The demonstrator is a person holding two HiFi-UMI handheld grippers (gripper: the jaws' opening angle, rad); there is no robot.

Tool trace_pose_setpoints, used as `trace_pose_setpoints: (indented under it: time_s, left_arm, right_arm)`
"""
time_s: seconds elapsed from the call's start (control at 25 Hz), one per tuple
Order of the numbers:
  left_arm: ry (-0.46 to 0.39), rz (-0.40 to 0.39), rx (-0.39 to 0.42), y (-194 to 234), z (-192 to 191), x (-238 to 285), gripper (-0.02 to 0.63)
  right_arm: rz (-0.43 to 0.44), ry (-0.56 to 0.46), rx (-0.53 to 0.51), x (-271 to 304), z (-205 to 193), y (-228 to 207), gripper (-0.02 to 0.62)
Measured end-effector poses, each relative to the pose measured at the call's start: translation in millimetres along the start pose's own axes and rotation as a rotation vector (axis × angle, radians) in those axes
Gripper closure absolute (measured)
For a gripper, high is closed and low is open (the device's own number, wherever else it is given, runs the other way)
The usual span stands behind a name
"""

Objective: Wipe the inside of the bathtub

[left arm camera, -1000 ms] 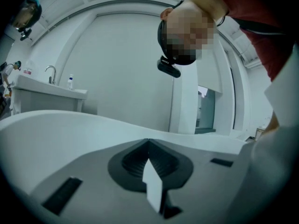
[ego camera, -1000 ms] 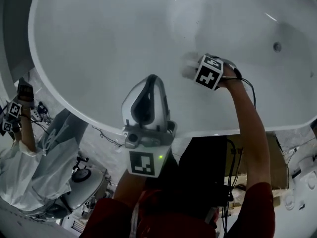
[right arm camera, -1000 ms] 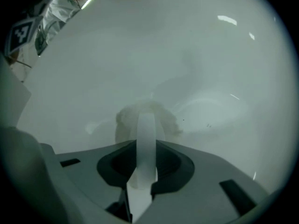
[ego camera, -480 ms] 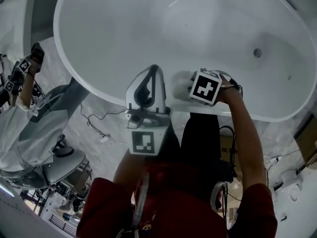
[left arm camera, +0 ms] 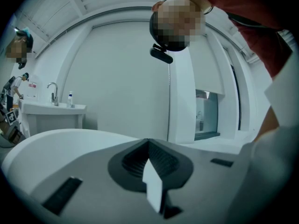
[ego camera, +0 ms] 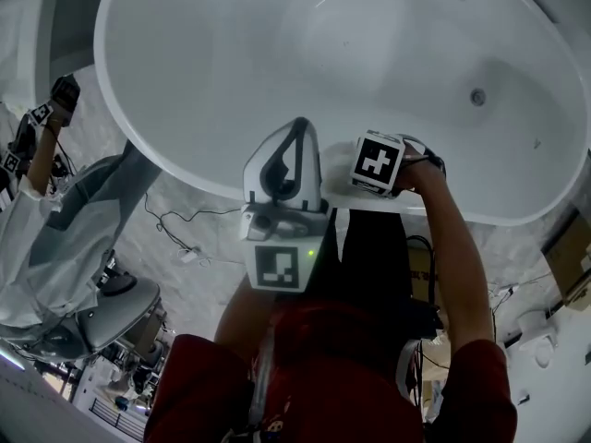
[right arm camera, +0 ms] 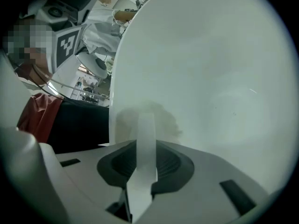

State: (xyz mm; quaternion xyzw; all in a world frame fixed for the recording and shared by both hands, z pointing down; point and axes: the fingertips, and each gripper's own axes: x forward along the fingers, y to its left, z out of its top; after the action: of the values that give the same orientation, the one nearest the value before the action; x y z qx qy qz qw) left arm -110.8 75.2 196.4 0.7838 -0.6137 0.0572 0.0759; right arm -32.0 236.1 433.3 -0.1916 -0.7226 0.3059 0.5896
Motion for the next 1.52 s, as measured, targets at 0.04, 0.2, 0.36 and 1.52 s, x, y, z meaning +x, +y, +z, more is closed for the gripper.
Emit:
trace_pose_setpoints:
  time_s: [0.04, 0.2, 0.36, 1.52]
  left_arm:
    - [0.001, -0.002, -0.002, 0, -2, 3, 0.592]
    - [0.013, -0.011, -0.012, 3, -20, 8, 0.592]
    - [0.026, -0.020, -0.026, 3, -33, 14, 0.592]
    - [0.077, -0.096, -0.104, -4, -154, 34, 0.592]
  right_arm:
    - [-0.001, 0.010, 0.002, 3, -1, -3, 0.503]
    - [-0.020, 0.037, 0.010, 21, -5, -21, 0.503]
    - [-0.024, 0.036, 0.045, 37, -12, -40, 0.503]
    - [-0.200, 0.092, 0.168, 161, -51, -196, 0.505]
